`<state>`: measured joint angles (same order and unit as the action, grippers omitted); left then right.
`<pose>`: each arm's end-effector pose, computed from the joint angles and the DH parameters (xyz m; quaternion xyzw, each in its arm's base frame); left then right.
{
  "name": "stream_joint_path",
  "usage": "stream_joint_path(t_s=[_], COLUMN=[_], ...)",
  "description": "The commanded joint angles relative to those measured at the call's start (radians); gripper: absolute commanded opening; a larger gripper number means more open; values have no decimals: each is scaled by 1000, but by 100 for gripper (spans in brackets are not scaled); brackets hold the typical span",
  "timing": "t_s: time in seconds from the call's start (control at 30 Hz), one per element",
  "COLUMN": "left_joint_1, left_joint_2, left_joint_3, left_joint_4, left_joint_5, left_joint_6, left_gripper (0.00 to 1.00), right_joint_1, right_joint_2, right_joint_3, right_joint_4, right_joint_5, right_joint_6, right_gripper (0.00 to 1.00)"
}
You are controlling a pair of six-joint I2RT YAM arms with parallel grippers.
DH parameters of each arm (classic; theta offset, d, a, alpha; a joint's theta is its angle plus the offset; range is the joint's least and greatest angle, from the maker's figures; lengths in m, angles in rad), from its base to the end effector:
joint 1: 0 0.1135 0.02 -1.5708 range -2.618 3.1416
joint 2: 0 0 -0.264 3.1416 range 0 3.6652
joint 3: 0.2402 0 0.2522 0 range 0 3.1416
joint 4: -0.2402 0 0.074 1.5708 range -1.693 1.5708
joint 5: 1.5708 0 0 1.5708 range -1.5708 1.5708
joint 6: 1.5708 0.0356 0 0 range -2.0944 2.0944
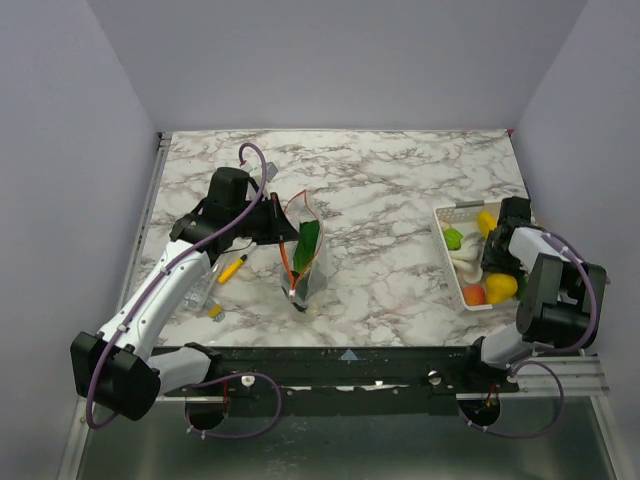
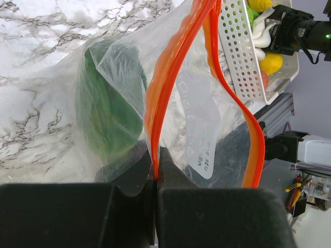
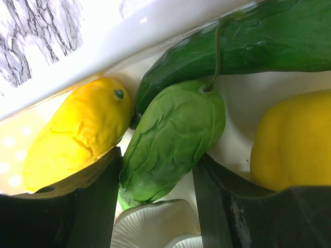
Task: Place the food in the zip-top bag and seal the zipper
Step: Pick up the fake vegetable from the bin.
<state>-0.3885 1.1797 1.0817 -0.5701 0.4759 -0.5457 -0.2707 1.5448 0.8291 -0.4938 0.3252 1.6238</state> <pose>0.2270 -0.1105 0.3279 0.0338 0.8799 -0.3803 0.2830 0.2624 -0.0846 0.1612 0.8051 0.5432 -0.0132 0.2380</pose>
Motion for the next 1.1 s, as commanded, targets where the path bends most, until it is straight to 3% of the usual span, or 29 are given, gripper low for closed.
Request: stream_joint_path(t_s=[0.0,0.27,0.63,0.73,1.07], left_joint_1=[-7,-7,-10,-10,-15], left_joint_2=[2,-5,-25,-26,-32], left_joint_3=[-8,-9,-9,-10,-11], left_joint_4=[14,14,15,14,15], left_joint_5=[15,13,11,7,8], left_joint_6=[8,9,9,9,9], left_gripper=[0,0,0,0,0], right_joint_1=[-18,-19,-19,-19,-19], right_joint_2=[-8,-109,-267,-295,-384], right_joint_3=[-48,-38,-25,-16,108], right_joint_4=[5,-51,-138,-160,-205], right_joint_5=[66,57,53,50,184], right_joint_6=[15,-1,-13,-24,-285], right_gripper=[39,22,15,10,2])
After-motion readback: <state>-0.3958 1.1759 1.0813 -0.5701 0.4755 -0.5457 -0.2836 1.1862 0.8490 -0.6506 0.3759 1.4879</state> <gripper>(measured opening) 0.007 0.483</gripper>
